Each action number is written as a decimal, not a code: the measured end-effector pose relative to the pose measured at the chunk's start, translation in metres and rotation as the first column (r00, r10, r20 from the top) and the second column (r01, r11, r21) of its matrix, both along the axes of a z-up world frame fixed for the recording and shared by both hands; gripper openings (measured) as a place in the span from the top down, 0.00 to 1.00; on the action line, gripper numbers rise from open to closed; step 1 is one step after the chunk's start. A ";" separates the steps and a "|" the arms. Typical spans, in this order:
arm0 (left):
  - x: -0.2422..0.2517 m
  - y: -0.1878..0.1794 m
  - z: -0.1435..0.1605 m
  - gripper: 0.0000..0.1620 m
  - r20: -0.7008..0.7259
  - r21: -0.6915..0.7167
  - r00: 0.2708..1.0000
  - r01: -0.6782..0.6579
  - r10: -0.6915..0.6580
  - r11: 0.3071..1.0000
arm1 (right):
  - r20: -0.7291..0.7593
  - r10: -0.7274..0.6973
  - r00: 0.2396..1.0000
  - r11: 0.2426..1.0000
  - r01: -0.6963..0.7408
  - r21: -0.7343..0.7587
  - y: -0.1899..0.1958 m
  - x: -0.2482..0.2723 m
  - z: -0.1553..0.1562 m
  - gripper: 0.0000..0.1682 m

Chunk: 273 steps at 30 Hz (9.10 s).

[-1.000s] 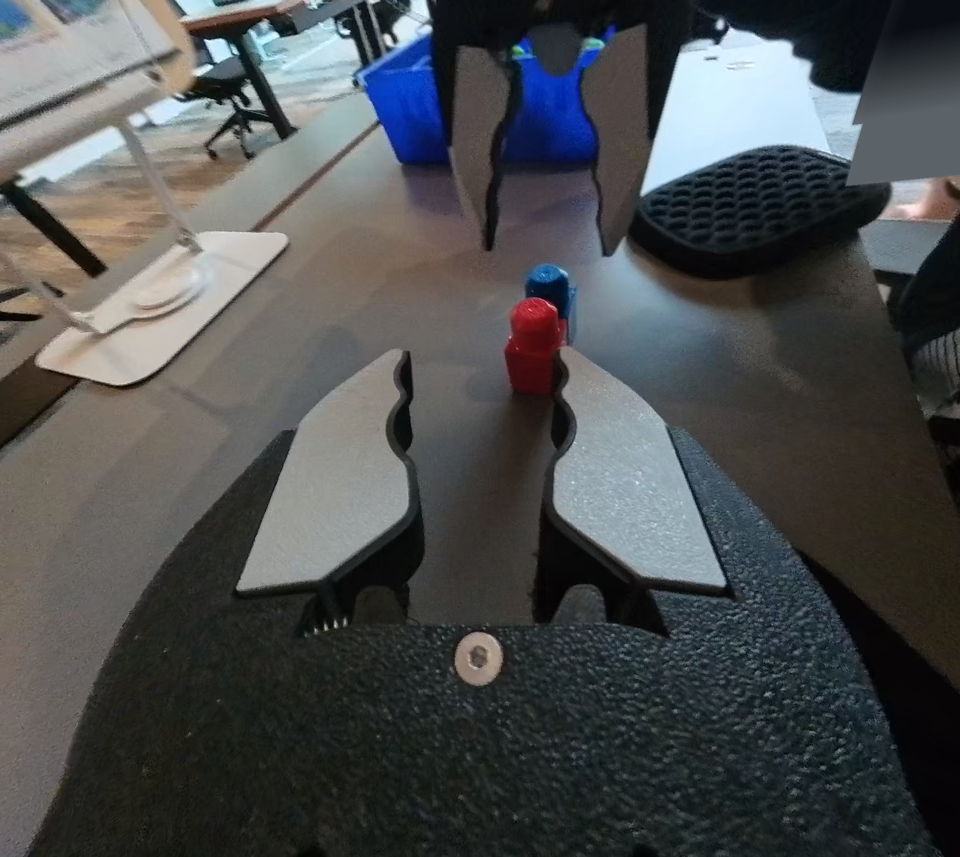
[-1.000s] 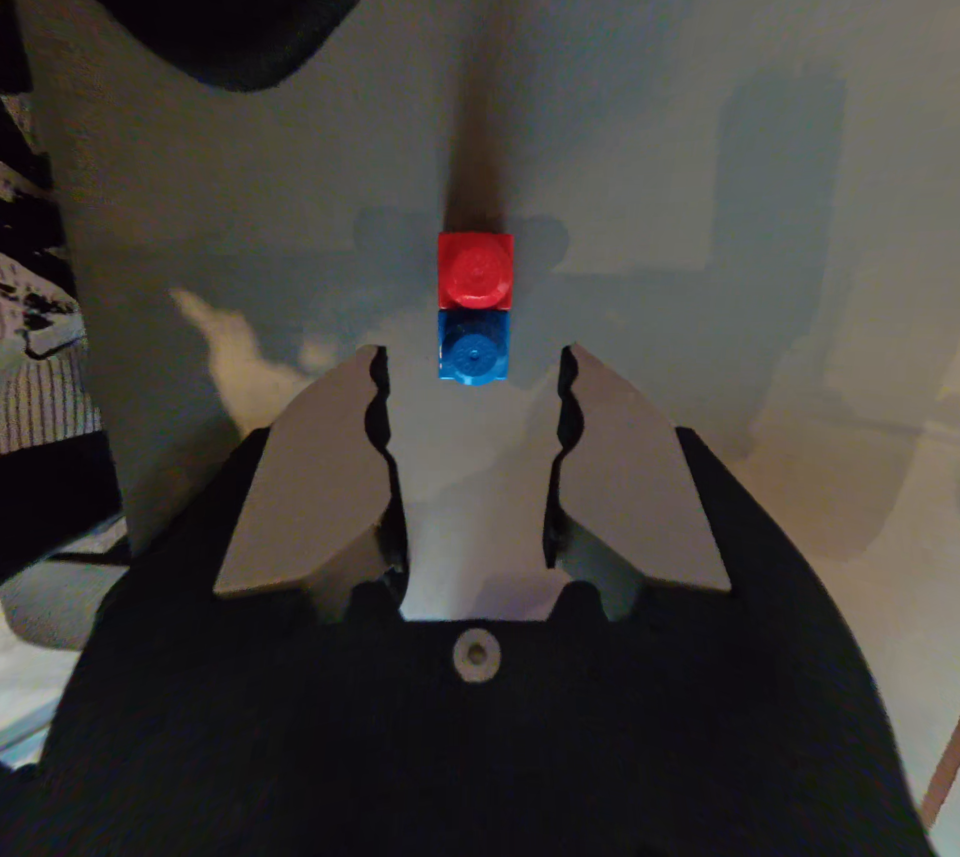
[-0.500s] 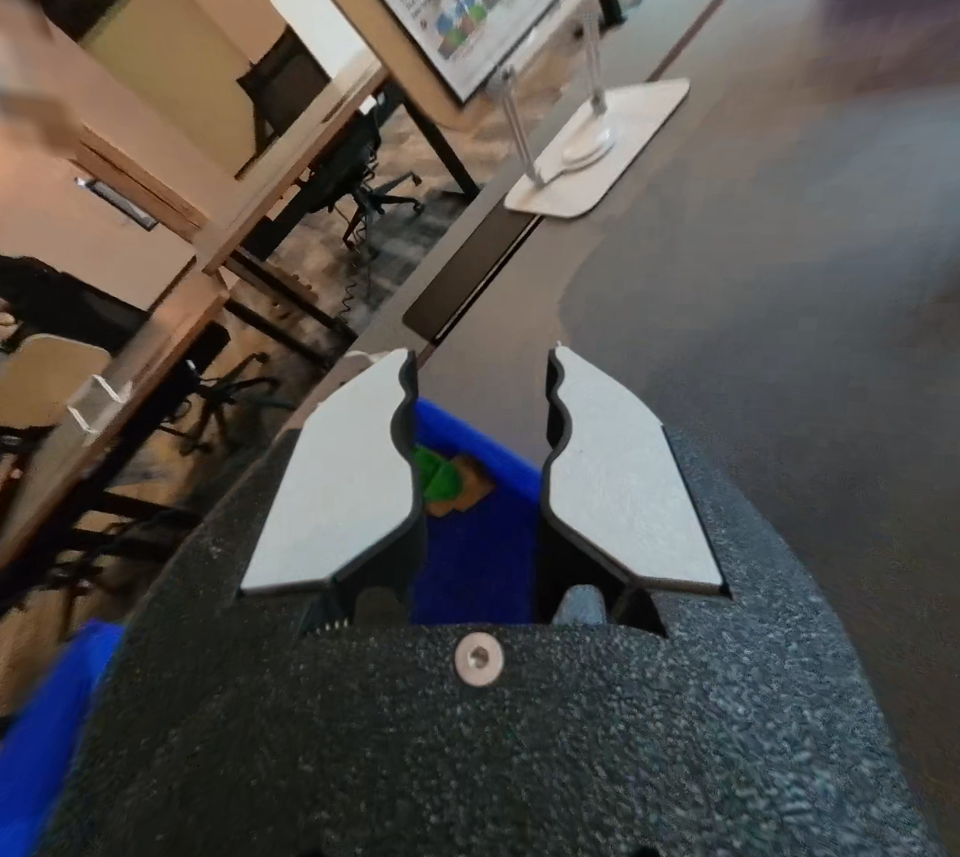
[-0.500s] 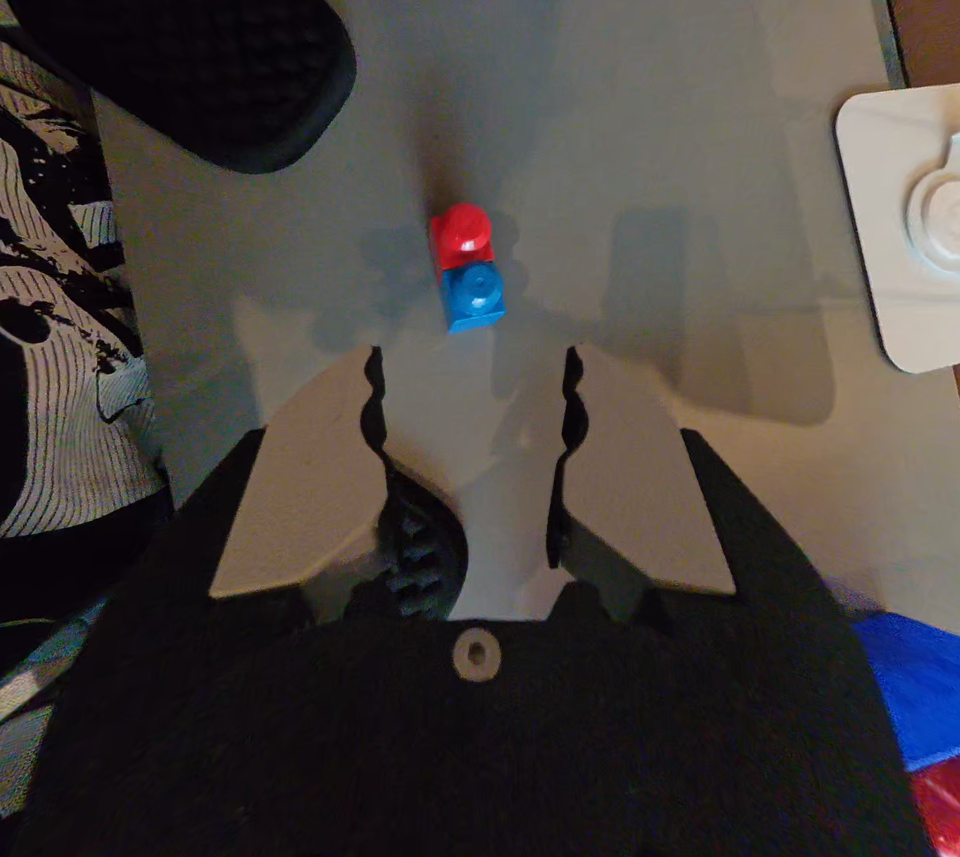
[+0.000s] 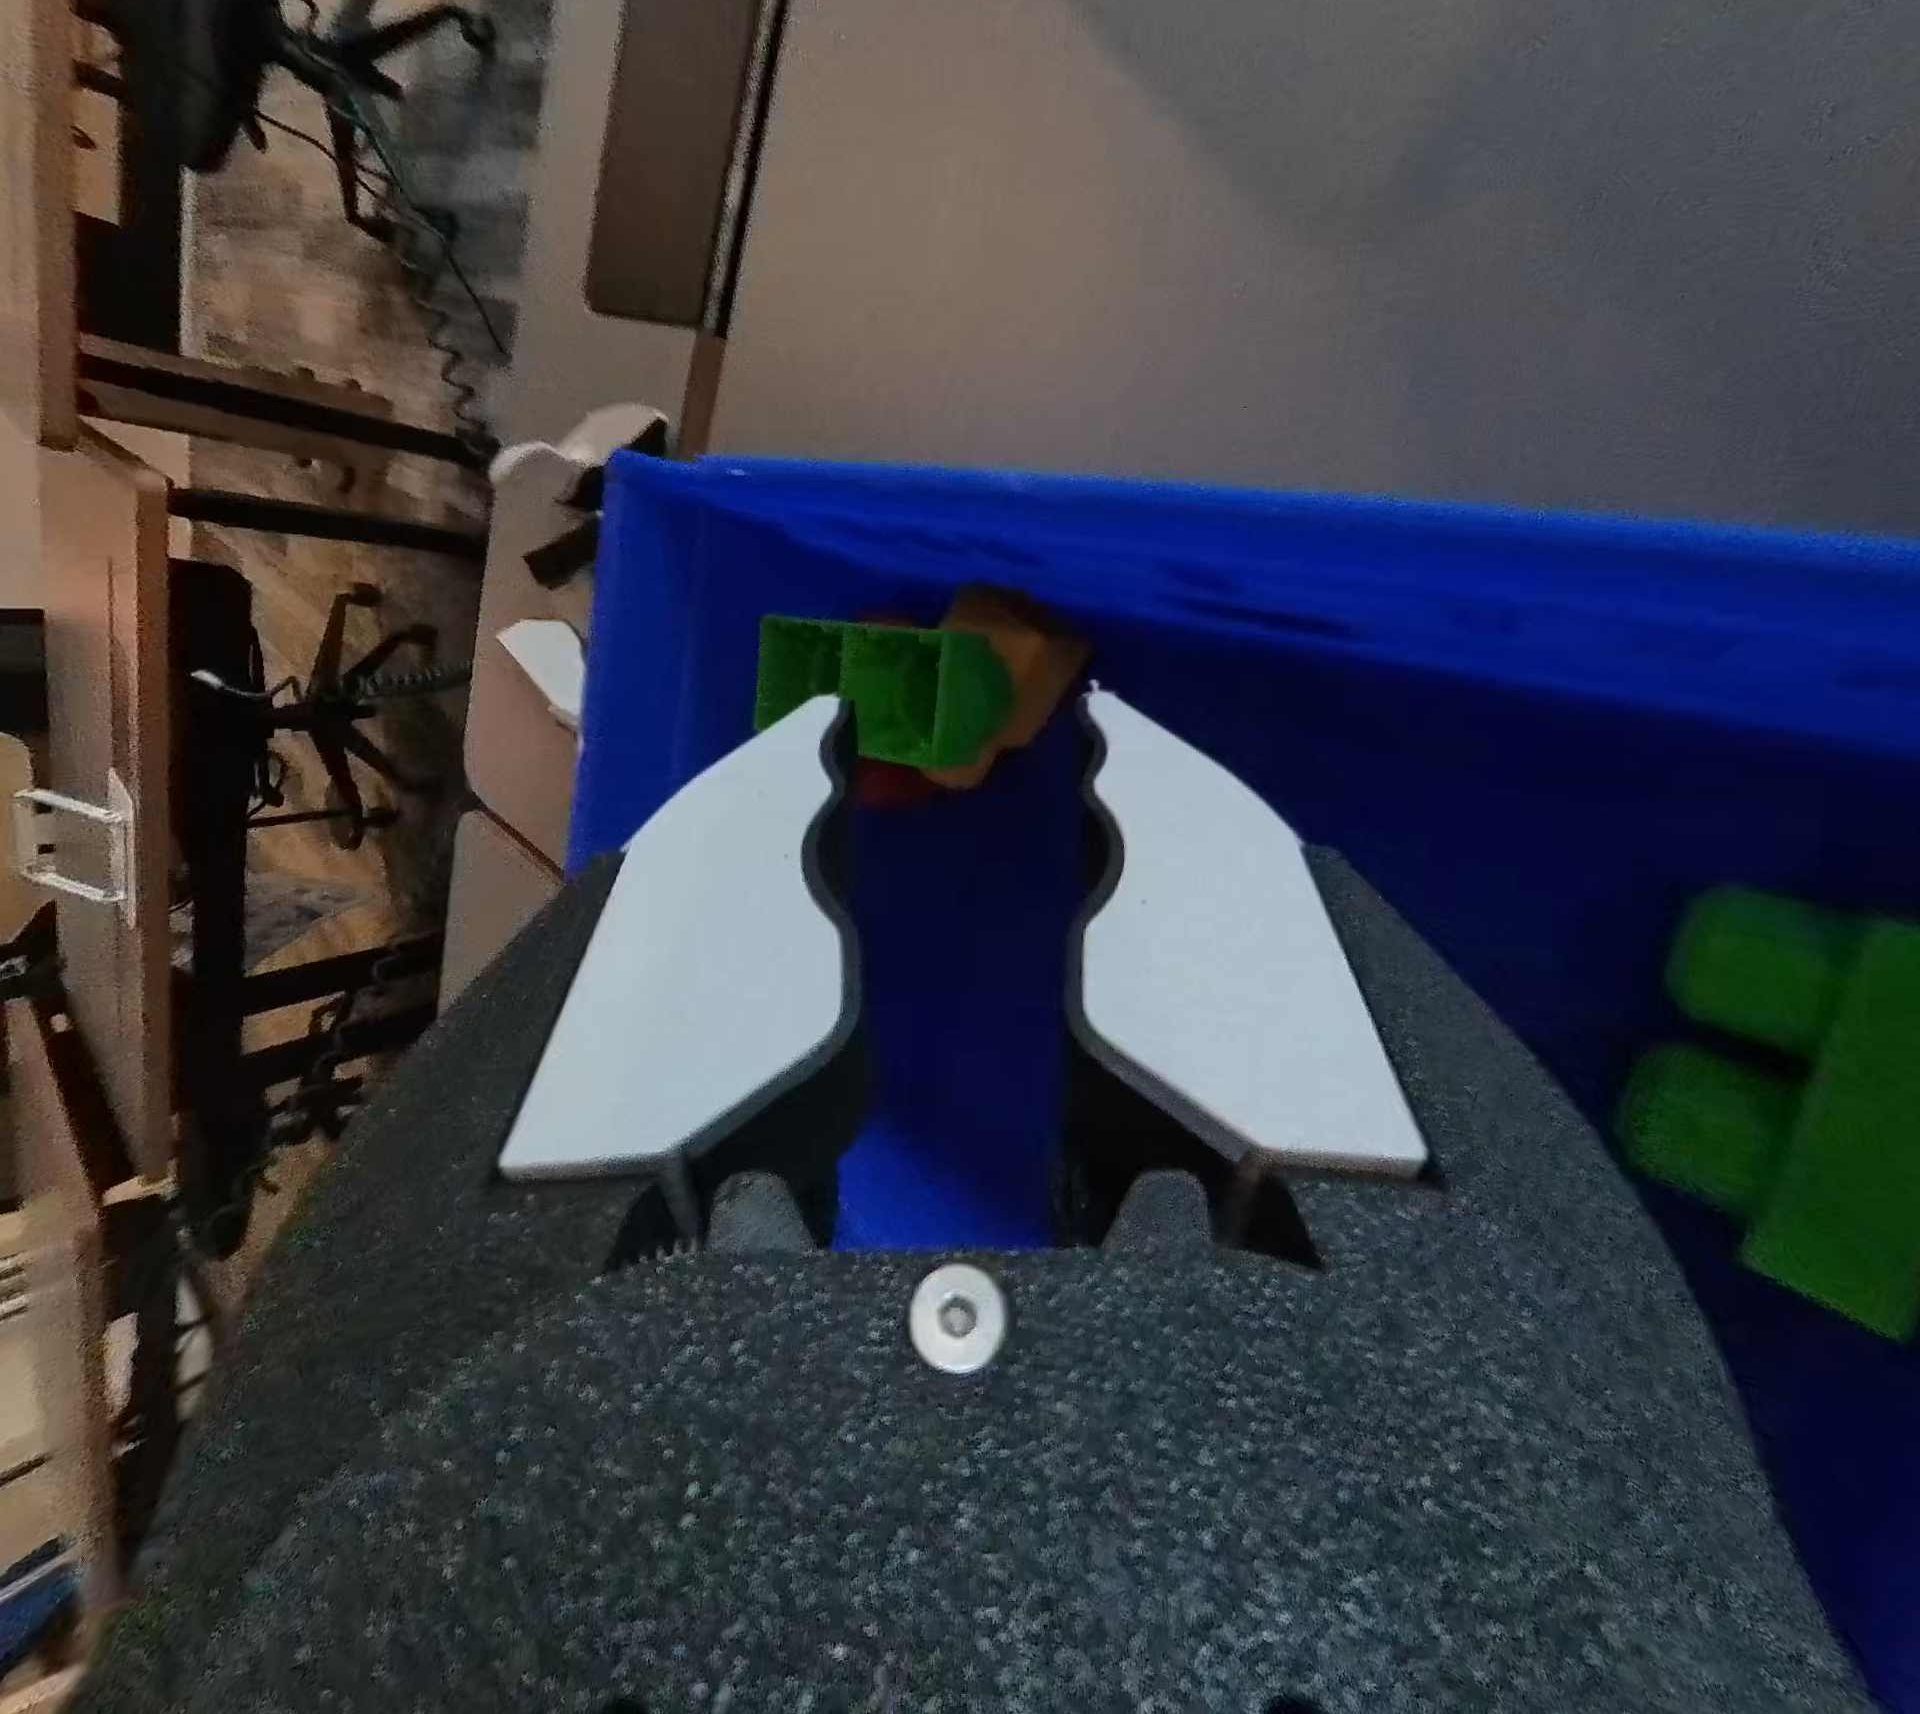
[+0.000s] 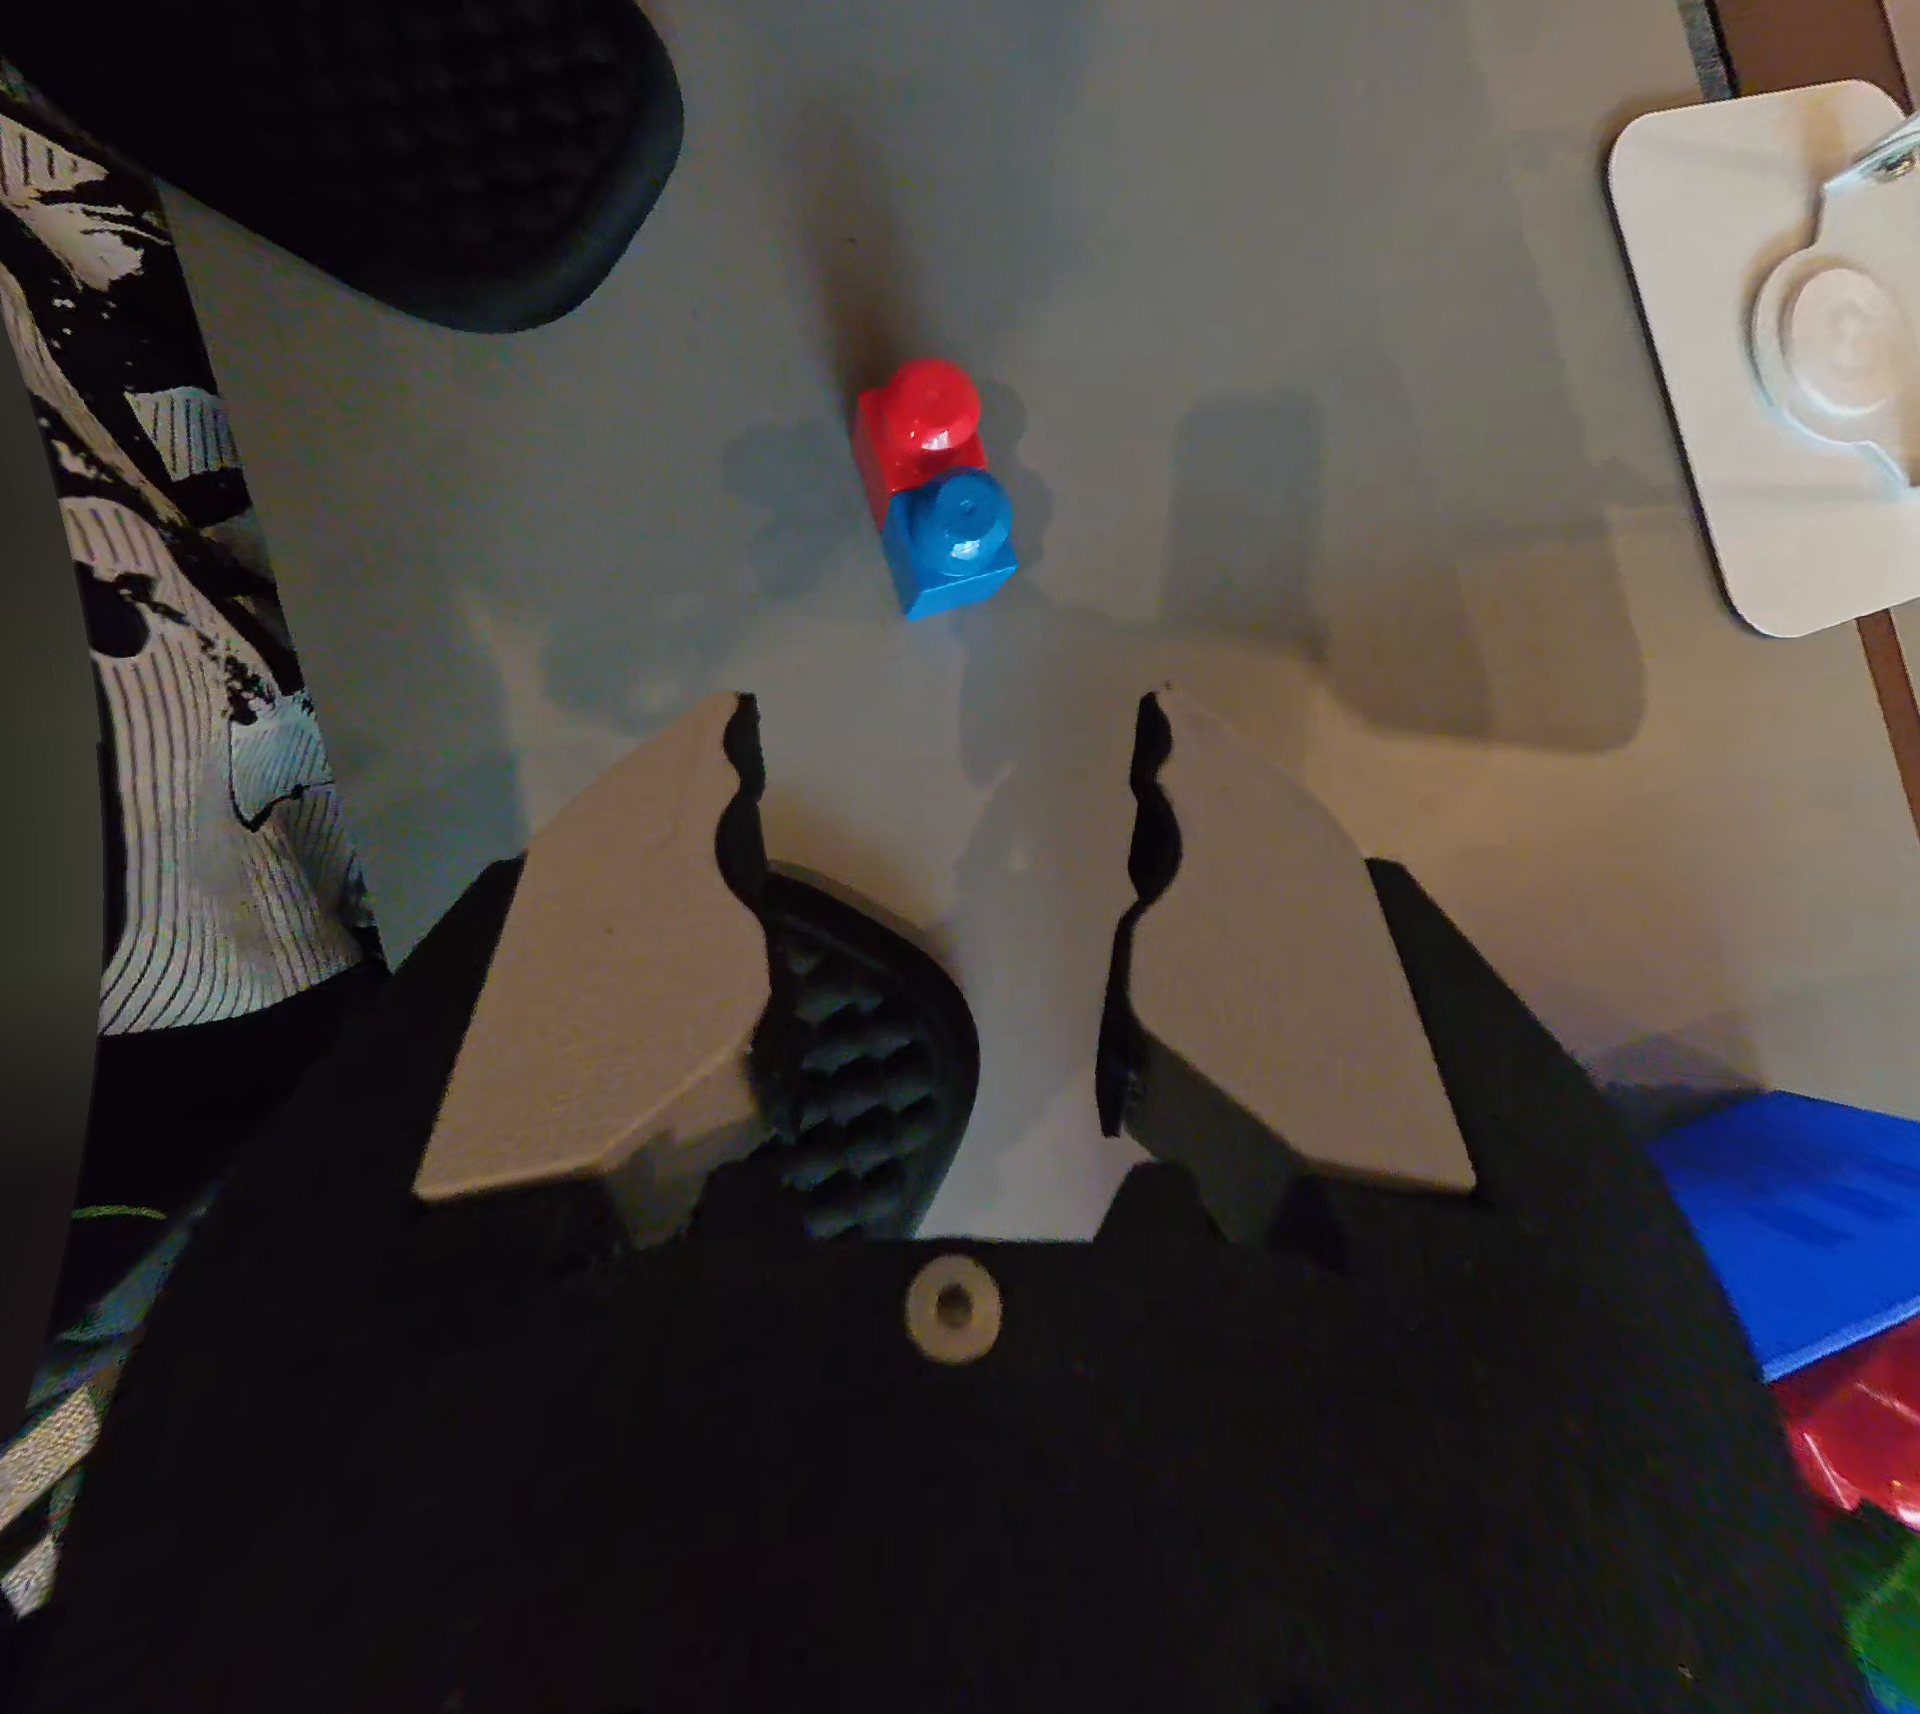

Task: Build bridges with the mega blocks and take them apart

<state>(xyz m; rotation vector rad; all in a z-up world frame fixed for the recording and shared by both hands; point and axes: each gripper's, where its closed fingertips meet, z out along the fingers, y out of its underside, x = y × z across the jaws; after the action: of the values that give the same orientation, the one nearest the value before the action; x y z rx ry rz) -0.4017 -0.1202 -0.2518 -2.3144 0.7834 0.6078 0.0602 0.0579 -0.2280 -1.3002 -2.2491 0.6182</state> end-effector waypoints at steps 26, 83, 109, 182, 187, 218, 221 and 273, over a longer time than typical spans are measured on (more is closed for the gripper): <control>-0.024 0.006 0.017 0.99 -0.175 0.009 0.970 -0.167 0.166 0.986 | -0.009 0.023 1.000 0.999 -0.023 -0.027 -0.002 -0.002 -0.009 0.59; 0.372 0.109 0.070 0.69 0.295 0.584 0.776 0.316 -0.558 0.748 | -0.148 0.553 0.820 0.816 -0.496 0.297 -0.052 -0.095 0.016 0.80; 0.387 0.102 0.086 0.79 0.476 0.802 0.486 0.103 -0.733 0.588 | 0.184 0.473 0.862 0.859 -0.497 0.122 -0.069 -0.079 0.027 0.77; 0.361 0.108 -0.028 0.57 0.657 0.499 0.512 0.253 -0.553 0.829 | 0.467 0.218 0.857 0.942 -0.310 0.130 -0.022 -0.071 -0.090 0.79; 0.360 0.109 -0.028 0.59 0.662 0.502 0.505 0.249 -0.553 0.828 | 0.478 0.233 0.847 0.930 -0.337 0.144 -0.021 -0.071 -0.091 0.79; 0.360 0.109 -0.026 0.62 0.684 0.504 0.462 0.259 -0.564 0.824 | 0.604 0.224 0.765 0.907 -0.390 0.157 -0.020 -0.069 -0.111 0.78; 0.363 0.109 -0.029 0.62 0.668 0.497 0.481 0.280 -0.568 0.822 | 0.595 0.218 0.774 0.912 -0.379 0.158 -0.020 -0.069 -0.111 0.78; 0.366 0.108 -0.032 0.64 0.625 0.500 0.525 0.299 -0.578 0.813 | 0.423 -0.848 0.321 0.477 0.809 0.344 0.448 0.121 -0.065 0.78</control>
<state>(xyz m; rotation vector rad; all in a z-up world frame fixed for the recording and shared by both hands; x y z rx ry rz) -0.0362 -0.0121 -0.2839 -1.6696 0.7252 -0.4536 0.1816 0.5056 -0.2932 -2.5504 -1.4779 -0.2914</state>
